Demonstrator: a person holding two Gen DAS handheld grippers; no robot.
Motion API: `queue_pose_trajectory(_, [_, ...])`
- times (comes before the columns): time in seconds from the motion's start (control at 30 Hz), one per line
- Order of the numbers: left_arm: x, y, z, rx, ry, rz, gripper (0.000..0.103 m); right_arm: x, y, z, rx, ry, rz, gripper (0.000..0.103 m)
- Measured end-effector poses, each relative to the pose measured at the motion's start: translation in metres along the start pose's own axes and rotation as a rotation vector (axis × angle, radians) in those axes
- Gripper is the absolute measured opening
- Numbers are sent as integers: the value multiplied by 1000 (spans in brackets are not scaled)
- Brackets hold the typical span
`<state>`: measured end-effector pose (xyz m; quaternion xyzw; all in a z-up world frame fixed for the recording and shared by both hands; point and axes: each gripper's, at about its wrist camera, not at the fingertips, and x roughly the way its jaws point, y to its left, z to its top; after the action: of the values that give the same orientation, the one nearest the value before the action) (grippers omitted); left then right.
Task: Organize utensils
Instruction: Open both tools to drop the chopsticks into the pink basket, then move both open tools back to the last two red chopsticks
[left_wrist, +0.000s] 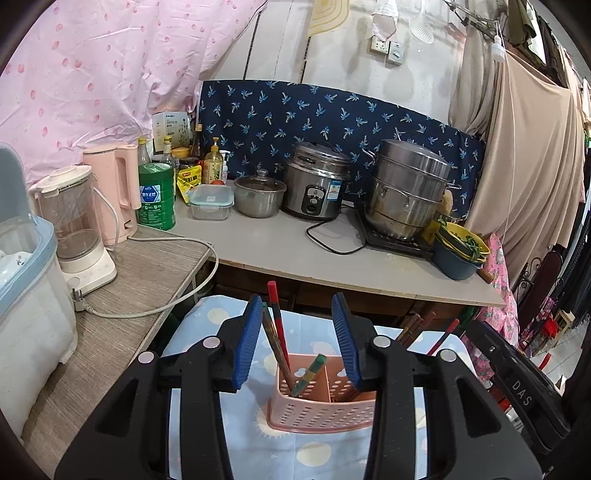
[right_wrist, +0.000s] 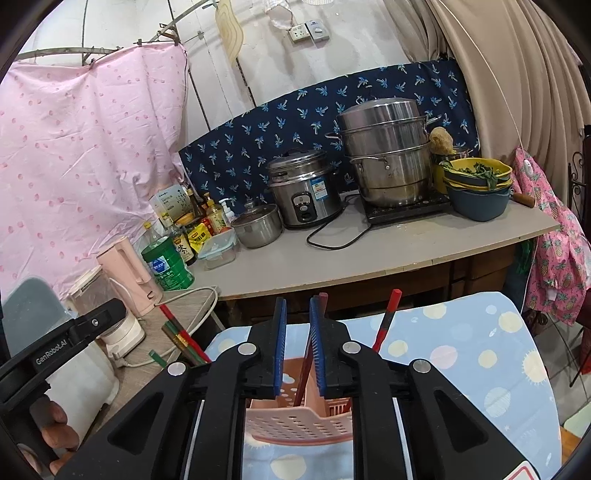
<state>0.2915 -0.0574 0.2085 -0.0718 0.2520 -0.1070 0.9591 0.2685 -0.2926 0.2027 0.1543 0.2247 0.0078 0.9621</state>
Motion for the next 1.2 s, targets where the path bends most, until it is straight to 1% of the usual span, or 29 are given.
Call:
queue_pose_trajectory(0.07, [-5,-2,-2,9,-1,2,38,-7,1,-2,-1,-4,6,19])
queue_pose_trajectory(0.23, [-18,-7,-9,24,0,-2,38,-24,3,-11,-3,0,22,19])
queue_pose_trajectory(0.53, [-41,-9,-30,41,17,14,38,-57,14,-34,-58,8,25,20])
queue_pose_trajectory(0.8, [-62,-6,-56,57,43,22,38,-87,18,-62,-73,34,39,20])
queue_pose_trajectory(1.2, [-80,4,-101,69,106,51,38,-118,18,-98,-83,65,34,20])
